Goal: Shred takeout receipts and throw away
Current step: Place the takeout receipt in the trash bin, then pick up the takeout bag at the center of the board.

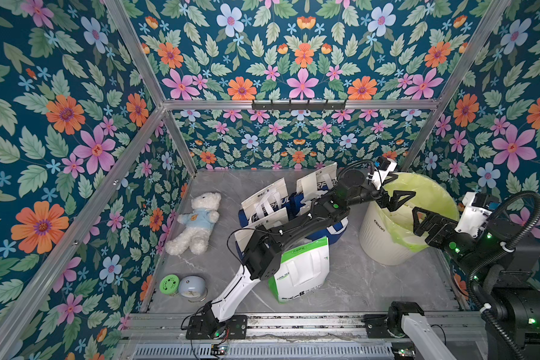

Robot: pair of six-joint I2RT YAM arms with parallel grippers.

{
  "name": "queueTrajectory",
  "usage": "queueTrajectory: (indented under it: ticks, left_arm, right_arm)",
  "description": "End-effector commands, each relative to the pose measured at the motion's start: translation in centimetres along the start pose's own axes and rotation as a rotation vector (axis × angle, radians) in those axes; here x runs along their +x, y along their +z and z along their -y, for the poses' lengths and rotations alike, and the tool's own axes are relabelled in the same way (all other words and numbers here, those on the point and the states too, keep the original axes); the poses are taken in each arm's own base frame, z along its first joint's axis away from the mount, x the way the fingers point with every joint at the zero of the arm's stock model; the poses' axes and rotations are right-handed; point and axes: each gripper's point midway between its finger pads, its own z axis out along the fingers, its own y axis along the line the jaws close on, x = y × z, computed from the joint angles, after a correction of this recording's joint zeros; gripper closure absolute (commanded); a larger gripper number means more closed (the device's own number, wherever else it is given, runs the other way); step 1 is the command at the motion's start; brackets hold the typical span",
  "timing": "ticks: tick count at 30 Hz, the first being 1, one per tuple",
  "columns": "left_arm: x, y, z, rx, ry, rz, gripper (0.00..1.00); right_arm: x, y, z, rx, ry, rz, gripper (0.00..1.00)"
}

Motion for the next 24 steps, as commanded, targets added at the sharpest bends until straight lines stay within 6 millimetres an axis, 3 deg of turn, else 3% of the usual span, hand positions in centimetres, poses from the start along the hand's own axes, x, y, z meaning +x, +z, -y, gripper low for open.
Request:
queueTrajectory:
  ticks: [1, 7, 11, 13, 17, 20, 24]
  left_arm:
    - [-2.4, -0.9, 1.0, -0.005, 0.116, 0.017, 0.01]
    - [-5.9, -4.8, 3.2, 0.078, 0.296, -0.049, 0.01]
    - [-8.0, -9.6, 2.6, 0.038, 0.434, -0.139, 0.01]
    - [-9.0, -12.7, 0.8, -0.022, 0.455, -0.165, 0.01]
    - [-11.1, -20.1, -6.7, -0.323, 0.397, -0.208, 0.06]
    - [-10.5, -25.0, -12.3, -0.557, 0.364, -0.332, 0.1]
    - [-9.2, -28.8, -16.0, -0.635, 0.313, -0.419, 0.11]
  right_arm:
    - [0.1, 0.4, -1.1, -0.063, 0.013, -0.015, 0.05]
    - [-0.5, 0.9, -4.2, -0.218, 0.001, -0.054, 0.05]
    - [-1.2, 1.1, -8.3, -0.425, 0.059, -0.134, 0.06]
    - [-1.4, 1.6, -9.9, -0.506, 0.107, -0.192, 0.08]
    - [-1.7, 3.7, -11.2, -0.549, 0.159, -0.249, 0.09]
    - [-1.4, 5.4, -13.0, -0.588, 0.173, -0.303, 0.1]
    - [-0.2, 7.6, -16.9, -0.619, 0.098, -0.369, 0.1]
